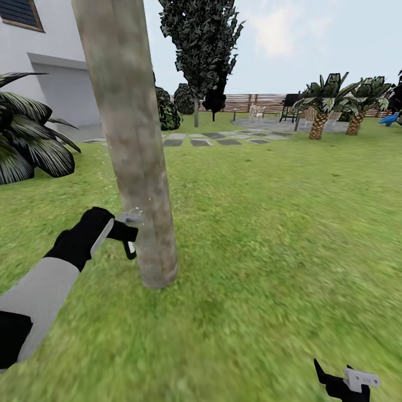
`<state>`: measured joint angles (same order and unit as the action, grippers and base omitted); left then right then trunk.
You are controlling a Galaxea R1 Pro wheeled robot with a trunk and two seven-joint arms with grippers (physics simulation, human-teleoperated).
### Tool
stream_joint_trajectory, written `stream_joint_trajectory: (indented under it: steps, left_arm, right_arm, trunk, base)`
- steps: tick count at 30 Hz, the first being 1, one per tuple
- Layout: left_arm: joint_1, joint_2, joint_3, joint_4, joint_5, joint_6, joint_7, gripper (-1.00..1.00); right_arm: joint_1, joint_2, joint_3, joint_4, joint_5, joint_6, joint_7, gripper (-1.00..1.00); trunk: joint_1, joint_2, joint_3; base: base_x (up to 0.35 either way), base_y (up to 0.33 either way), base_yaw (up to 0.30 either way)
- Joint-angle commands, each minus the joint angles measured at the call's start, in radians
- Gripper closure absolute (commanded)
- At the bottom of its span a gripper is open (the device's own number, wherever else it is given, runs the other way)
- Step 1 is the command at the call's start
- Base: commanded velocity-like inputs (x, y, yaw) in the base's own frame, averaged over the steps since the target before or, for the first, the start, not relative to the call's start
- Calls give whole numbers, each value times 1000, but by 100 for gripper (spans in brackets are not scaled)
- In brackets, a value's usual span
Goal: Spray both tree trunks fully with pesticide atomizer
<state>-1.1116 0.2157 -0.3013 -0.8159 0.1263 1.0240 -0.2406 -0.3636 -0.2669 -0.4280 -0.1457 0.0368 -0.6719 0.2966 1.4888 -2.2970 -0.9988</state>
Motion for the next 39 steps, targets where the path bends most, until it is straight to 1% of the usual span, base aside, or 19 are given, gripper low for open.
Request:
stream_joint_trajectory:
  steps: [1, 2, 5, 6, 7, 8, 10, 12, 15, 17, 20, 23, 24, 26, 32, 33, 36, 38, 39]
  left_arm:
    - [-1, -12, 0, -1, -9, -1, 0, 100]
    - [-3, -14, 1, -1, -9, -1, 0, 100]
    - [-36, 3, 7, 5, -9, -1, 0, 100]
    - [-44, 15, 7, 7, -9, -1, 0, 100]
    - [-58, 46, 10, 10, -9, -1, 0, 100]
    - [-68, 67, 10, 11, -8, 0, 0, 100]
    - [-73, 78, 10, 5, -7, 0, -1, 100]
    - [-75, 68, 5, 0, -7, 2, -2, 100]
    - [-76, 21, 1, -2, -8, 4, -4, 100]
    - [-80, 12, 1, -2, -11, 4, -5, 100]
    - [-85, 22, 2, -1, -18, 3, -5, 100]
    - [-114, 71, 6, 10, -23, 2, -5, 100]
    - [-119, 79, 7, 8, -23, 2, -5, 100]
    - [-122, 78, 6, 2, -24, 2, -4, 100]
    - [-142, 3, 2, -1, -24, 2, -2, 100]
    - [-157, 2, 2, 3, -24, 2, -2, 100]
    - [-181, 21, 5, 9, -27, 2, -2, 100]
    - [-202, 76, 8, 14, -28, 2, -2, 100]
    - [-207, 88, 8, 14, -28, 2, -2, 100]
  right_arm:
    - [0, 0, 0, 0, 0, 0, 0, -100]
    - [0, 0, 0, 0, 0, 0, 0, -100]
    - [0, 0, 0, 0, 0, 0, 0, -100]
    - [0, 0, 0, 0, 0, 0, 0, -100]
    - [0, 0, 0, 0, 0, 0, 0, -100]
    - [0, 0, 0, 0, 0, 0, 0, -100]
    - [0, 0, 0, 0, 0, 0, 0, -100]
    - [0, 0, 0, 0, 0, 0, 0, -100]
    - [0, 0, 0, 0, 0, 0, 0, -100]
    - [0, 0, 0, 0, 0, 0, 0, -100]
    - [0, 0, 0, 0, 0, 0, 0, -100]
    - [0, 0, 0, 0, 0, 0, 0, -100]
    - [0, 0, 0, 0, 0, 0, -1, -100]
    - [0, 0, 0, 0, 0, 0, -1, -100]
    - [0, 0, 0, 0, 0, 0, -1, -100]
    - [0, 0, 0, 0, 0, 0, -1, -100]
    - [0, 0, 0, 0, 0, 0, -1, -100]
    - [0, 0, 0, 0, 0, 0, 0, -100]
    - [0, 0, 0, 0, 0, 0, 0, -100]
  trunk:
    - [0, 0, 0]
    - [0, 0, 0]
    - [0, 0, 0]
    - [0, 0, 0]
    - [0, 0, 0]
    - [0, 0, 0]
    - [0, 0, 0]
    - [0, 0, 0]
    - [0, 0, 0]
    - [0, 0, 0]
    - [0, 0, 0]
    - [0, 0, 0]
    - [0, 0, 0]
    - [0, 0, 0]
    - [0, 0, 0]
    - [0, 0, 0]
    - [0, 0, 0]
    - [0, 0, 0]
    - [0, 0, 0]
  base:
    - [0, 0, 0]
    - [0, 0, 0]
    - [0, 0, 0]
    - [0, 0, 0]
    - [0, 0, 0]
    - [0, 0, 0]
    - [0, 0, 0]
    - [0, 0, 0]
    - [-181, 0, 0]
    - [-188, 0, 0]
    - [-35, 0, 0]
    - [-4, 0, 0]
    - [0, 0, 0]
    - [0, 0, 0]
    - [0, 0, 0]
    - [0, 0, 0]
    - [0, 0, 0]
    - [0, 0, 0]
    - [0, 0, 0]
